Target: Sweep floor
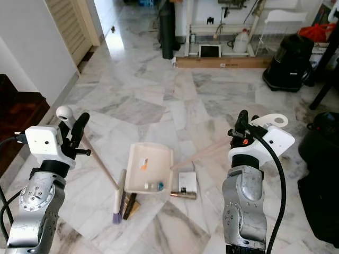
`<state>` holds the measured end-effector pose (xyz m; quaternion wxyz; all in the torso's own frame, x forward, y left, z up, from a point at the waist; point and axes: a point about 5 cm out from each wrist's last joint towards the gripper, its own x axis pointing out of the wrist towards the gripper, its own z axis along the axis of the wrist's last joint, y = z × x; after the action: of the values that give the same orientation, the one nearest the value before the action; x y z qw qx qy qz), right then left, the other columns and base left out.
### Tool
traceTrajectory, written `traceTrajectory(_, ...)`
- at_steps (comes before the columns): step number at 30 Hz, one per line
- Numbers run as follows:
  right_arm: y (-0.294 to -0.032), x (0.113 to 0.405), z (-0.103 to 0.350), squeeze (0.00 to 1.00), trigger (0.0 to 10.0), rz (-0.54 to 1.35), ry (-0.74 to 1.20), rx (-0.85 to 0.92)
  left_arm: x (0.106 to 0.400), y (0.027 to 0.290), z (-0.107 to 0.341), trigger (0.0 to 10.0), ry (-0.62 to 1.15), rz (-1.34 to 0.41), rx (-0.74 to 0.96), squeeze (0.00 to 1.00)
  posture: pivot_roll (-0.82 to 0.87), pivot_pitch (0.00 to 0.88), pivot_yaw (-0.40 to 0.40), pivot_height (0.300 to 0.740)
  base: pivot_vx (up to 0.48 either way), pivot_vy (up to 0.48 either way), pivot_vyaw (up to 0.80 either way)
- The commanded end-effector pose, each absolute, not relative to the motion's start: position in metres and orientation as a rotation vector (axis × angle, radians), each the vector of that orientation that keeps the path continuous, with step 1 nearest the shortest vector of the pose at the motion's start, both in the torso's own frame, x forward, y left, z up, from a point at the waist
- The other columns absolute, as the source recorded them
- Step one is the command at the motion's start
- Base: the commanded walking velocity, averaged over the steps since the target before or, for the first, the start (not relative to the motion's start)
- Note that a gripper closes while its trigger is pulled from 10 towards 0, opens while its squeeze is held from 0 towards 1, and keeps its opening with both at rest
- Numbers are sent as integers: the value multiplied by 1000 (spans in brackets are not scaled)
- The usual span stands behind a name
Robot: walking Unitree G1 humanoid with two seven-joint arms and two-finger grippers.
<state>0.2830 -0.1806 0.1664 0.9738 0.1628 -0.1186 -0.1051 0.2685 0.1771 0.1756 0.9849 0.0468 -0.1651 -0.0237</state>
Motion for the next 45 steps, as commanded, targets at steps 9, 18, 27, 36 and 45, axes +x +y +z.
traceTrajectory(9, -170, 283, 187, 0, 10000, -136, -313, 326, 263, 171, 189, 10000, -412, -38, 115, 0, -24, 0, 36, 740, 0, 0, 552)
traceTrajectory(18, -164, 284, 191, 0, 10000, -101, -319, 329, 268, 162, 188, 10000, -418, -45, 90, 0, -32, 0, 26, 740, 0, 0, 794)
traceTrajectory(27, -160, 289, 195, 0, 10000, -86, -328, 332, 269, 161, 186, 10000, -406, -40, 87, 0, -21, 0, 24, 740, 0, 0, 794)
traceTrajectory(36, -157, 291, 195, 0, 10000, -90, -323, 359, 265, 165, 185, 10000, -395, -13, 97, 0, -11, 0, 27, 740, 0, 0, 794)
traceTrajectory(45, -156, 292, 197, 0, 10000, -95, -320, 366, 266, 165, 188, 10000, -397, -5, 96, 0, -9, 15, 30, 740, 0, 0, 794)
